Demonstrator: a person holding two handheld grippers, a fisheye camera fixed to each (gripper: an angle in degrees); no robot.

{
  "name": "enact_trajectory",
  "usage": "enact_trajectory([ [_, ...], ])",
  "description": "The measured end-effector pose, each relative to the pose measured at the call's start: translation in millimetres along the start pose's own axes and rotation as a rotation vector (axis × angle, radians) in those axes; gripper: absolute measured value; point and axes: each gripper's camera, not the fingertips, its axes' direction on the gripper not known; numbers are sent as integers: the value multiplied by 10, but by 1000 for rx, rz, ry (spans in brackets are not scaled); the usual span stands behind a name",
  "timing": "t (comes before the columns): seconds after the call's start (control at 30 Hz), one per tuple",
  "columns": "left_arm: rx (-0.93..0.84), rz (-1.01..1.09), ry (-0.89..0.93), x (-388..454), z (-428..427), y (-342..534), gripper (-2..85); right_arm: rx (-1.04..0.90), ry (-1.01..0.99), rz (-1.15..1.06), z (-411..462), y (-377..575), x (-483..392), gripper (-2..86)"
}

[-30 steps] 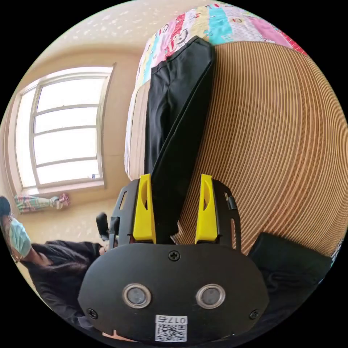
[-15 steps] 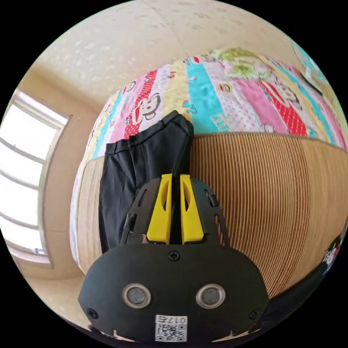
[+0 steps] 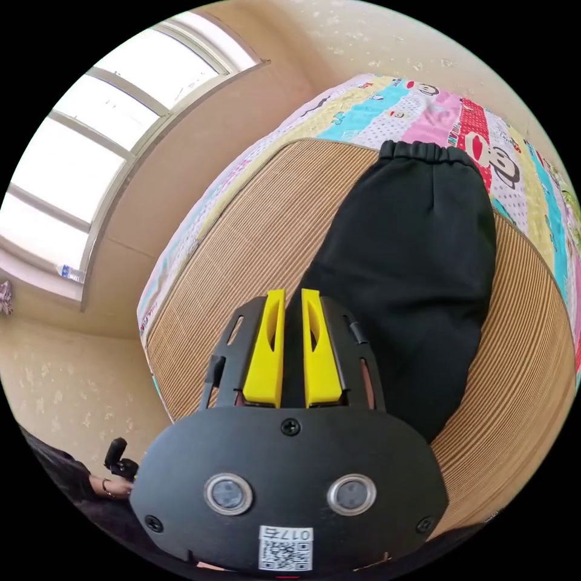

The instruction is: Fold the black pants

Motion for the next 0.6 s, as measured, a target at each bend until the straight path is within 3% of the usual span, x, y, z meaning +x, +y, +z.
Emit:
enact_trajectory([
  [0.1, -65, 46, -9, 40, -133, -77, 47, -73, 11, 75, -84, 1067, 93, 67],
  [0.27, -161, 180, -81, 464, -236, -241, 53, -96, -114, 459, -304, 3159, 288, 84],
  [0.47, -315, 246, -188, 778, 12, -446, 51, -90, -304, 585, -145, 4086, -29, 96],
  [0.6, -360, 249, -151, 937, 110, -407, 23, -61, -370, 693, -11, 4387, -222, 97],
])
